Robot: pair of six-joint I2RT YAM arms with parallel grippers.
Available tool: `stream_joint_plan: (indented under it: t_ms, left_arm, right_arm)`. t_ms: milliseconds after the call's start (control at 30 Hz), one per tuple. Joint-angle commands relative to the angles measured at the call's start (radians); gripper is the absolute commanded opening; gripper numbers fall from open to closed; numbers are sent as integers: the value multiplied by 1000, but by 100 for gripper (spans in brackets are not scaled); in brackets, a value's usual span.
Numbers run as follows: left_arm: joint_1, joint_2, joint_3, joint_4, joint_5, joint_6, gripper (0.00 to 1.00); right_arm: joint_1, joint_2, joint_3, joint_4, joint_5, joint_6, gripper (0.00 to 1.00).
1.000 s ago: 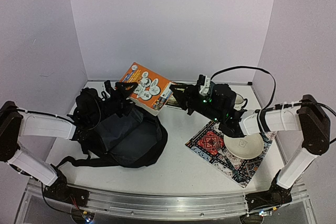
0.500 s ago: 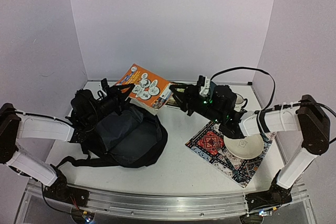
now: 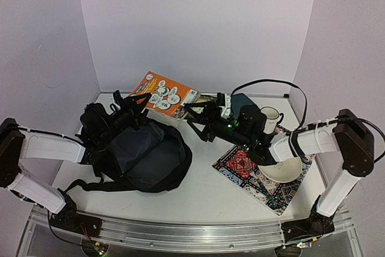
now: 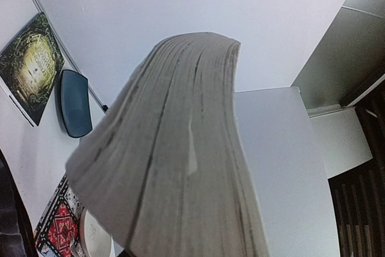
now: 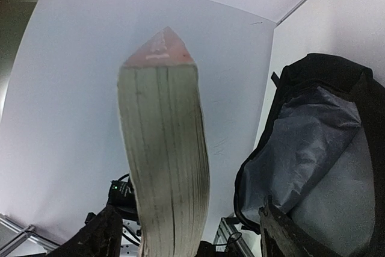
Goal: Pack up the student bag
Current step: Pass from the right arm to the left
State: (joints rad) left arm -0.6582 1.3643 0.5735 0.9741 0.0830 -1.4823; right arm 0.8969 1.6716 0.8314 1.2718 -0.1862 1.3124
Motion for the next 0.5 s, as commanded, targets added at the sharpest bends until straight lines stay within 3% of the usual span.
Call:
stream_joint_plan:
  t_ms: [0, 167, 267, 400, 467]
  left_arm:
    - [-8, 1, 46, 166, 2, -54, 0]
    - [-17, -5, 39, 173, 7, -73, 0]
    - [-18, -8, 30, 173, 8, -77, 0]
    - [-18, -8, 2, 174, 13, -89, 0]
    - [-18, -9, -11, 174, 12, -81, 0]
  right_arm:
    - [10, 44, 88, 177, -78, -48, 78]
    - [9, 85, 158, 184, -124, -78, 73]
    - [9, 98, 192, 187, -145, -96, 64]
    - [10, 96, 197, 187, -144, -121, 43]
    - [9, 96, 194, 188, -148, -122, 26]
